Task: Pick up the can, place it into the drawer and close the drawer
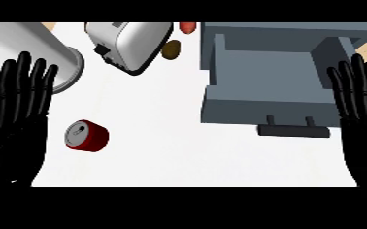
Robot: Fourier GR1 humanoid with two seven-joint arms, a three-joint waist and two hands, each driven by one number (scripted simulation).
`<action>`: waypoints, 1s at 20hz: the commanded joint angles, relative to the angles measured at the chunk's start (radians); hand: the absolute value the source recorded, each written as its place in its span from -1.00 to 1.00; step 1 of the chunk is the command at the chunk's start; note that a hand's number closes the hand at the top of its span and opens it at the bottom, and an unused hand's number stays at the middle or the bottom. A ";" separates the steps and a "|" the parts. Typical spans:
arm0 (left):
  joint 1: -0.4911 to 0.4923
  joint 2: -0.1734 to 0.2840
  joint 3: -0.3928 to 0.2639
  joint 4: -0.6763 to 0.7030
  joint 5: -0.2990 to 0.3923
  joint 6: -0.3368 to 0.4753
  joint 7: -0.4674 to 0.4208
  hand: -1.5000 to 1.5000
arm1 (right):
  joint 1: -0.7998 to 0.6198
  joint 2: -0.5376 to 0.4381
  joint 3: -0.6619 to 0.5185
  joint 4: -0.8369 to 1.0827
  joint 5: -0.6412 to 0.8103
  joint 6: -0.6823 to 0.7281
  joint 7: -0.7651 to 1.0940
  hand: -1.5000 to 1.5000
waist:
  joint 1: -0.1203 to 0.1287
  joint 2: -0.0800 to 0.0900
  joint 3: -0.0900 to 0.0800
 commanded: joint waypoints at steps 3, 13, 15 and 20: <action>0.001 -0.041 -0.049 0.008 -0.094 0.052 -0.004 -1.00 | -0.016 0.044 0.037 -0.016 0.042 -0.039 0.019 -1.00 | -0.032 -0.044 0.005; 0.196 0.000 0.010 -0.084 -0.136 0.091 0.343 -1.00 | 0.095 -0.013 -0.073 0.023 -0.034 -0.012 0.212 -1.00 | -0.029 -0.044 0.005; 0.283 -0.070 -0.121 -0.147 -0.228 0.126 0.330 -1.00 | 0.100 0.026 -0.045 0.061 0.011 -0.040 0.163 -1.00 | -0.026 -0.044 0.005; 0.197 -0.050 -0.059 -0.202 -0.220 0.131 0.442 -1.00 | 0.177 0.058 0.016 -0.022 0.056 -0.027 0.181 -1.00 | -0.031 -0.044 0.005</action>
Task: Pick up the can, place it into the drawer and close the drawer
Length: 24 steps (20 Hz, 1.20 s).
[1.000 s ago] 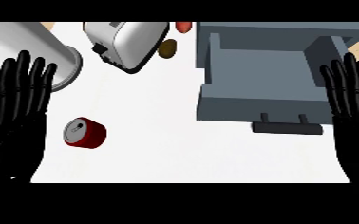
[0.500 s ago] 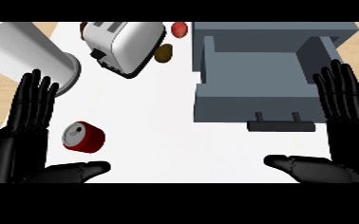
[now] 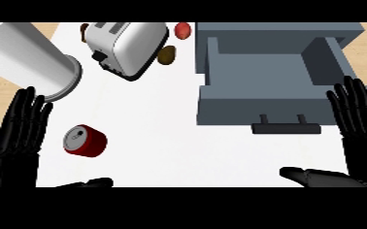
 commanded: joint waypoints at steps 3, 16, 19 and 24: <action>0.000 -0.020 0.037 -0.036 0.023 0.016 0.060 -1.00 | 0.073 0.039 0.038 -0.063 0.040 -0.002 -0.005 -1.00 | -0.001 0.000 0.000; -0.034 0.014 0.174 0.043 0.107 -0.024 0.040 -1.00 | 0.163 0.016 -0.102 0.022 -0.071 0.138 -0.167 -1.00 | -0.003 0.000 0.000; -0.040 -0.023 0.149 0.234 0.091 -0.027 -0.129 -1.00 | 0.178 0.020 -0.110 0.012 -0.068 0.144 -0.166 -1.00 | -0.004 0.000 0.000; -0.066 -0.017 0.196 0.331 0.116 -0.032 -0.189 -1.00 | 0.172 0.007 -0.143 -0.011 -0.088 0.165 -0.142 -1.00 | -0.004 0.000 0.000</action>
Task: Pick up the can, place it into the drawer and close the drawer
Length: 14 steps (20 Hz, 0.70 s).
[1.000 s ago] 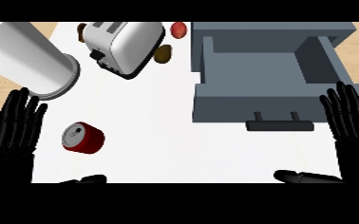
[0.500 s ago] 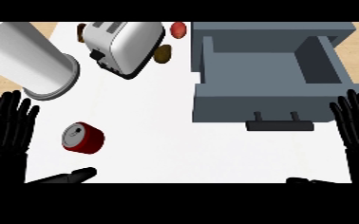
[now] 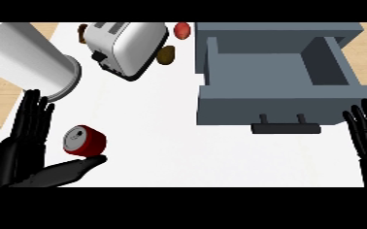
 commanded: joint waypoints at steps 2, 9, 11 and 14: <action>-0.026 0.001 0.028 0.139 -0.004 0.010 -0.104 -1.00 | -0.005 -0.009 -0.049 0.020 -0.036 0.033 -0.020 -1.00 | -0.001 0.000 0.000; 0.011 -0.018 0.063 0.258 0.021 0.001 -0.249 -1.00 | -0.077 0.014 -0.019 0.038 0.030 -0.007 0.034 -1.00 | 0.002 0.001 0.000; 0.018 -0.009 0.067 0.210 0.031 0.004 -0.182 -1.00 | -0.026 0.020 -0.022 0.019 0.025 0.030 0.000 -1.00 | 0.001 0.000 0.000; 0.018 -0.003 0.098 0.322 0.037 -0.010 -0.314 -1.00 | -0.021 0.006 -0.057 0.088 0.000 0.066 -0.055 -1.00 | 0.001 0.000 0.000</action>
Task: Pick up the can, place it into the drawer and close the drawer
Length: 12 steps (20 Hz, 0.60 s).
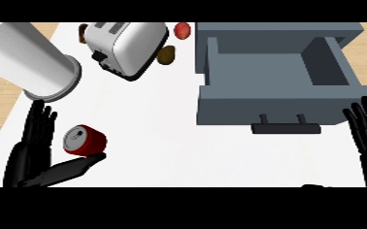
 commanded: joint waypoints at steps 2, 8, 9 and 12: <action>-0.004 0.020 0.059 0.100 0.041 -0.023 -0.067 -1.00 | 0.035 0.027 0.018 0.025 0.034 0.024 -0.067 -1.00 | -0.001 0.000 0.000; -0.042 0.047 0.087 0.246 0.032 -0.046 -0.153 -1.00 | -0.016 0.057 0.059 -0.005 0.079 -0.021 -0.012 -1.00 | -0.002 0.001 0.000; -0.019 0.013 0.079 0.271 0.032 -0.033 -0.214 -1.00 | 0.021 0.043 0.021 0.024 0.059 0.009 -0.057 -1.00 | -0.002 0.000 0.000; 0.041 -0.003 0.076 0.318 0.013 -0.041 -0.320 -1.00 | 0.000 0.057 0.041 0.099 0.088 0.013 -0.120 -1.00 | 0.001 0.001 0.000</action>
